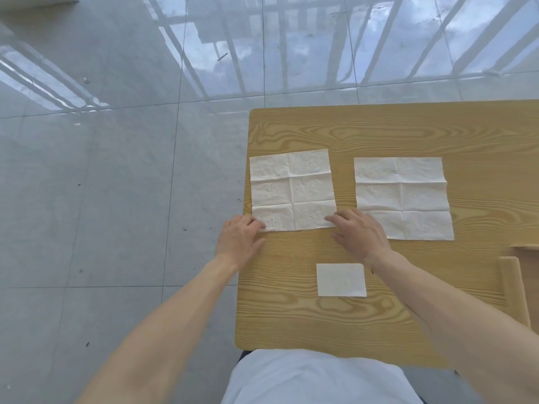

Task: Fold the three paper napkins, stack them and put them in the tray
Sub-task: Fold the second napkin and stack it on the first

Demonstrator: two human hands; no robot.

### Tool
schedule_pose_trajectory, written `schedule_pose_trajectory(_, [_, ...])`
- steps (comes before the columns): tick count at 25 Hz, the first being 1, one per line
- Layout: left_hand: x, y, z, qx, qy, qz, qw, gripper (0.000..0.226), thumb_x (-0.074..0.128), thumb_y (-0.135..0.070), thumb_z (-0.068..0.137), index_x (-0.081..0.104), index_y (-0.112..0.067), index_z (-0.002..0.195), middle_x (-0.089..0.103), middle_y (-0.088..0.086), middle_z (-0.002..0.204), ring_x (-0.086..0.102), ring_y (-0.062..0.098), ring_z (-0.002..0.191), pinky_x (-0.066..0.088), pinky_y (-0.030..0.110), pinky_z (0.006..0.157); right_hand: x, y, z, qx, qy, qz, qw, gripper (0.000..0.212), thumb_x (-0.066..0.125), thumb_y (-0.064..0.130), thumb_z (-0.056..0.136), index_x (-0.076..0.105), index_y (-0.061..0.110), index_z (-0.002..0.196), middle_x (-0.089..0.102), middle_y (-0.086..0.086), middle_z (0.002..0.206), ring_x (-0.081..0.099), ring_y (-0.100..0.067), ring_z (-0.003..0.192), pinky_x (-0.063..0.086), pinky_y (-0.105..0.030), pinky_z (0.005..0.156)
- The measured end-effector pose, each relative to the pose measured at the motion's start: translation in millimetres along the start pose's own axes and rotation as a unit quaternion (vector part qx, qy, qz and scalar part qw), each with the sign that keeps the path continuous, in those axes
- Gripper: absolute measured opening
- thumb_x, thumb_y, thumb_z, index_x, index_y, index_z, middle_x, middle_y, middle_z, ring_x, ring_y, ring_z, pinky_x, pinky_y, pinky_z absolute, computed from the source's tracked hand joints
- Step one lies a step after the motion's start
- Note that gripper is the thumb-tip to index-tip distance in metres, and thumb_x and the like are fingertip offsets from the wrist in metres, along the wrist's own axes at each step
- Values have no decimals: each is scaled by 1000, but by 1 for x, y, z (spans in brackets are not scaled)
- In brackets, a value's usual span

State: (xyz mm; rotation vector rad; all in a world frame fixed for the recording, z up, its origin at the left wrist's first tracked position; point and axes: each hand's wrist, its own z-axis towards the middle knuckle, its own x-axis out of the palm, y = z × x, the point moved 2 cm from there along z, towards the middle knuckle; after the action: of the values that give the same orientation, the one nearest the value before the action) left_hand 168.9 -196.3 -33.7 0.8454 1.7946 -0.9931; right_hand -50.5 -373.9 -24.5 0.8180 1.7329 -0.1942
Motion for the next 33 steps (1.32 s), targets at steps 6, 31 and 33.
schedule_pose_trajectory(6, [0, 2, 18, 42, -19, 3, 999, 16, 69, -32, 88, 68, -18, 97, 64, 1, 99, 57, 24, 97, 42, 39, 87, -1, 8, 20, 8, -19, -14, 1000, 21, 58, 27, 95, 67, 19, 112, 65, 0, 118, 54, -25, 111, 46, -36, 82])
schedule_pose_trajectory(31, [-15, 10, -39, 24, 68, -268, 961, 10, 72, -14, 85, 68, -22, 80, 66, -11, 83, 62, 9, 76, 52, 36, 72, 12, 17, -59, 25, -135, 158, 978, 6, 71, 32, 84, 76, 30, 88, 71, 18, 83, 52, -10, 82, 37, -28, 75])
schedule_pose_trajectory(33, [-17, 12, -31, 12, 99, -276, 956, 12, 71, -17, 83, 67, -27, 78, 67, -11, 82, 62, 8, 77, 49, 30, 72, 8, 15, -57, 41, -115, 171, 978, 9, 69, 37, 85, 76, 32, 88, 69, 21, 81, 49, -9, 79, 35, -27, 73])
